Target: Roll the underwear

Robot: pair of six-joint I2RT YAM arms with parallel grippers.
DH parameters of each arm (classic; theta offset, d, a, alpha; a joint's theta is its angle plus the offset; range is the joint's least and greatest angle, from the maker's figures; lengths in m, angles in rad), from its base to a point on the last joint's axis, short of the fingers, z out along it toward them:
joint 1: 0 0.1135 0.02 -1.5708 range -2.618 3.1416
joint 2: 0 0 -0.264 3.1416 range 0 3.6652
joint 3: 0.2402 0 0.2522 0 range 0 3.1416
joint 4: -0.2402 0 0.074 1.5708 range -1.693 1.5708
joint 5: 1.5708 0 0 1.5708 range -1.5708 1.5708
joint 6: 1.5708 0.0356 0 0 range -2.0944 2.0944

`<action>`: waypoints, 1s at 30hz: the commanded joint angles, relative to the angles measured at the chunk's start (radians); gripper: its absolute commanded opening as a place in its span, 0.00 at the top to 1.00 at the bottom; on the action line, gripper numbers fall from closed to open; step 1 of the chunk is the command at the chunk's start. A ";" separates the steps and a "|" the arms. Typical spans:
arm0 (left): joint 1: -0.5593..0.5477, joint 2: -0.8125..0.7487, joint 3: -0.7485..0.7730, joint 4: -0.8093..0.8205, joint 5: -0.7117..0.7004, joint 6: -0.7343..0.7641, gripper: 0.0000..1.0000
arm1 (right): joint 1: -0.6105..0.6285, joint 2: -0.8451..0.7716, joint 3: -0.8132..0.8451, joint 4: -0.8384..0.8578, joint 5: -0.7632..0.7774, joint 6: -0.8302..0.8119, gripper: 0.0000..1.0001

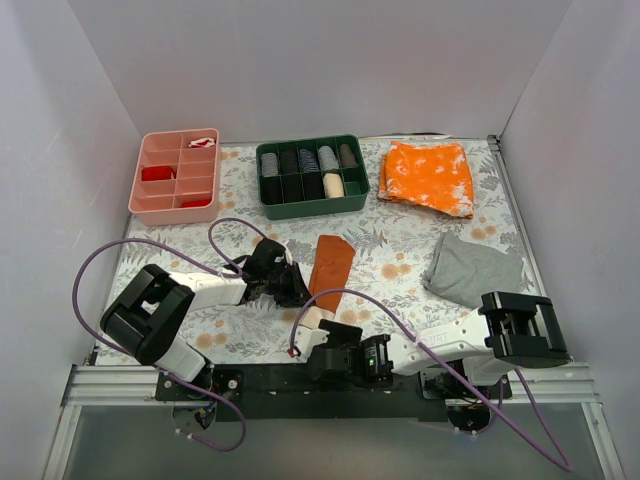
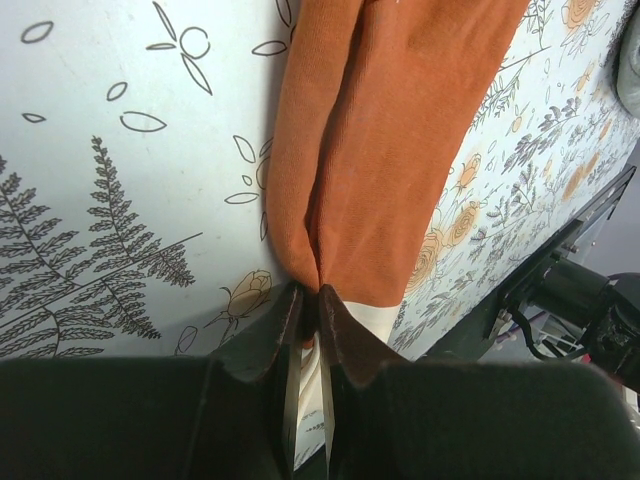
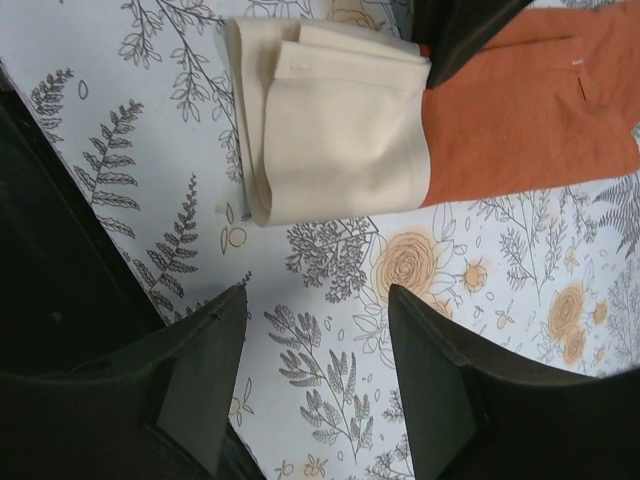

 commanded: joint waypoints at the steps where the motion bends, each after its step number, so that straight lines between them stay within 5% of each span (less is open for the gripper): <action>1: 0.010 0.064 -0.066 -0.178 -0.179 0.074 0.95 | 0.006 0.048 0.011 0.103 -0.017 -0.098 0.34; 13: 0.012 0.068 -0.059 -0.174 -0.175 0.078 0.94 | 0.006 0.126 0.013 0.185 -0.051 -0.172 0.37; 30: 0.024 0.052 -0.071 -0.171 -0.172 0.081 0.94 | -0.011 0.166 -0.019 0.257 -0.078 -0.213 0.71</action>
